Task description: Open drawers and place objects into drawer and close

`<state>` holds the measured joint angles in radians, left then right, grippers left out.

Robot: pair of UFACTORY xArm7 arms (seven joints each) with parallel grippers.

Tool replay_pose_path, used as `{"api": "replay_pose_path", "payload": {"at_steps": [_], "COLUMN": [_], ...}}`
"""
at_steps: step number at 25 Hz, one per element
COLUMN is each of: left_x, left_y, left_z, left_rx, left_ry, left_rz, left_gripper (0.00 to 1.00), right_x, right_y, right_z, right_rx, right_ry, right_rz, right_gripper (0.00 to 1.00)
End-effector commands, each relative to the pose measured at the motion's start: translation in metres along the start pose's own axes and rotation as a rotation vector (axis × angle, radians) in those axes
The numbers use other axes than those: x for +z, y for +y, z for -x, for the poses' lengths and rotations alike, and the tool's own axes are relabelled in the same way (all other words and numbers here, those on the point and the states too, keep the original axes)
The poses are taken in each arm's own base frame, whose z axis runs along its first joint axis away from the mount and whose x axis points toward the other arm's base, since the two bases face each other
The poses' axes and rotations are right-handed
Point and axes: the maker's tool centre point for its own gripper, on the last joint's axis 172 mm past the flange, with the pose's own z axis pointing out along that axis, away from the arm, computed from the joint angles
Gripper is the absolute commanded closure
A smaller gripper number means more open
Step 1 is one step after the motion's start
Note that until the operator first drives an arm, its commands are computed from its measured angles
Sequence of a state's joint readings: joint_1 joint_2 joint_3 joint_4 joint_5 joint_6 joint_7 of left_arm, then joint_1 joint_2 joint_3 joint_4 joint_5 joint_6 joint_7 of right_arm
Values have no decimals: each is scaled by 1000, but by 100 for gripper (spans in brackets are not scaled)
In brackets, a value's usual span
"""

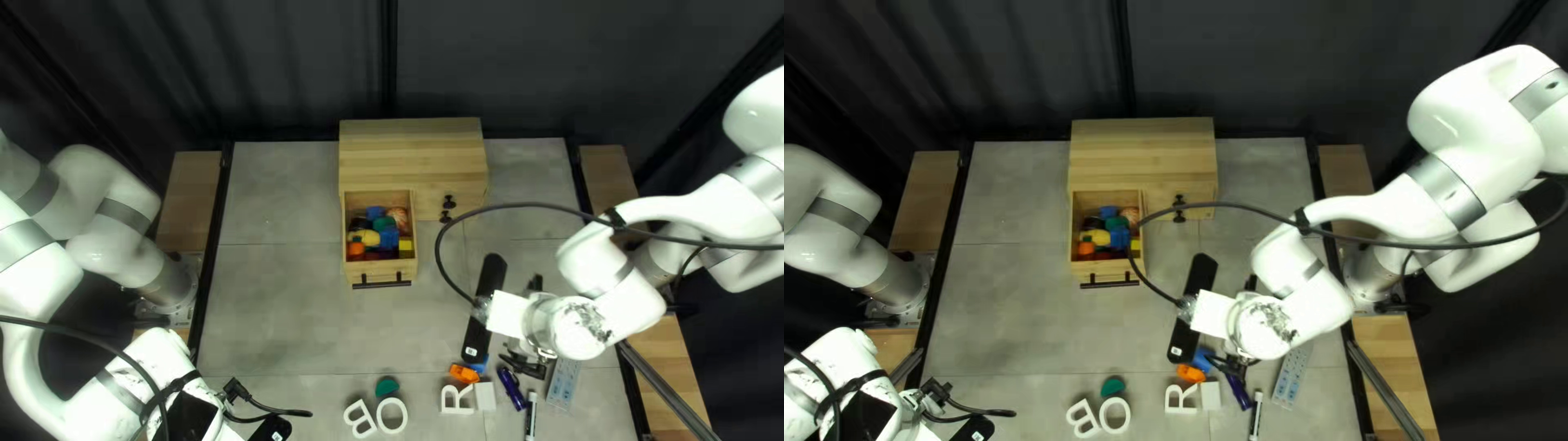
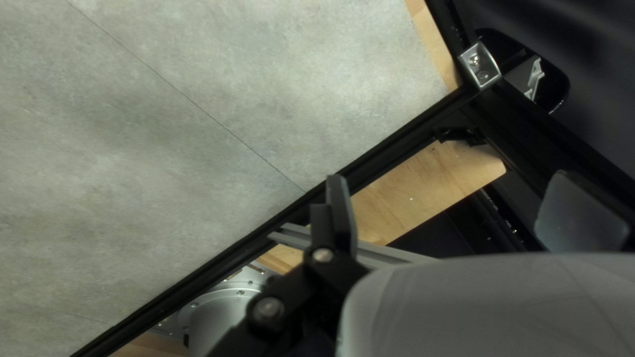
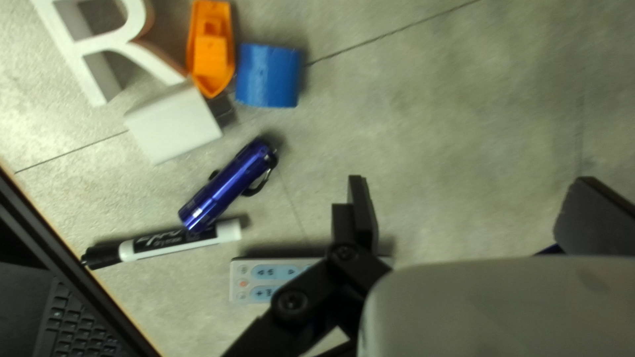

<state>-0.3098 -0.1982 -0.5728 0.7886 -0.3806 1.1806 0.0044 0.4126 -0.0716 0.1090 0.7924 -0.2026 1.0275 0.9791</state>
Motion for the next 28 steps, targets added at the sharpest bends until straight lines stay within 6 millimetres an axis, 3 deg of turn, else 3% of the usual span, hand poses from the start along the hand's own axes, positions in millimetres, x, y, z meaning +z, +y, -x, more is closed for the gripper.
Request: {"api": "replay_pose_path", "payload": {"at_steps": [1,2,4,5,6,18,28], "left_x": [0,0,0,0,0,0,0], "left_y": [0,0,0,0,0,0,0], "left_z": [0,0,0,0,0,0,0], "left_rx": [0,0,0,0,0,0,0], "left_ry": [0,0,0,0,0,0,0], "left_rz": [0,0,0,0,0,0,0], "left_gripper": [0,0,0,0,0,0,0], "right_x": [-3,-1,-1,0,2,2,14], "right_y": [-27,-28,-28,-38,-36,-36,-57], "right_z": [31,31,31,20,12,12,-14], "right_rx": [-580,-791,-791,-940,-936,-936,-1174], "right_ry": [109,129,129,127,111,111,149], "right_rz": [75,103,103,117,113,113,44], "right_gripper": [0,0,0,0,0,0,0]}}
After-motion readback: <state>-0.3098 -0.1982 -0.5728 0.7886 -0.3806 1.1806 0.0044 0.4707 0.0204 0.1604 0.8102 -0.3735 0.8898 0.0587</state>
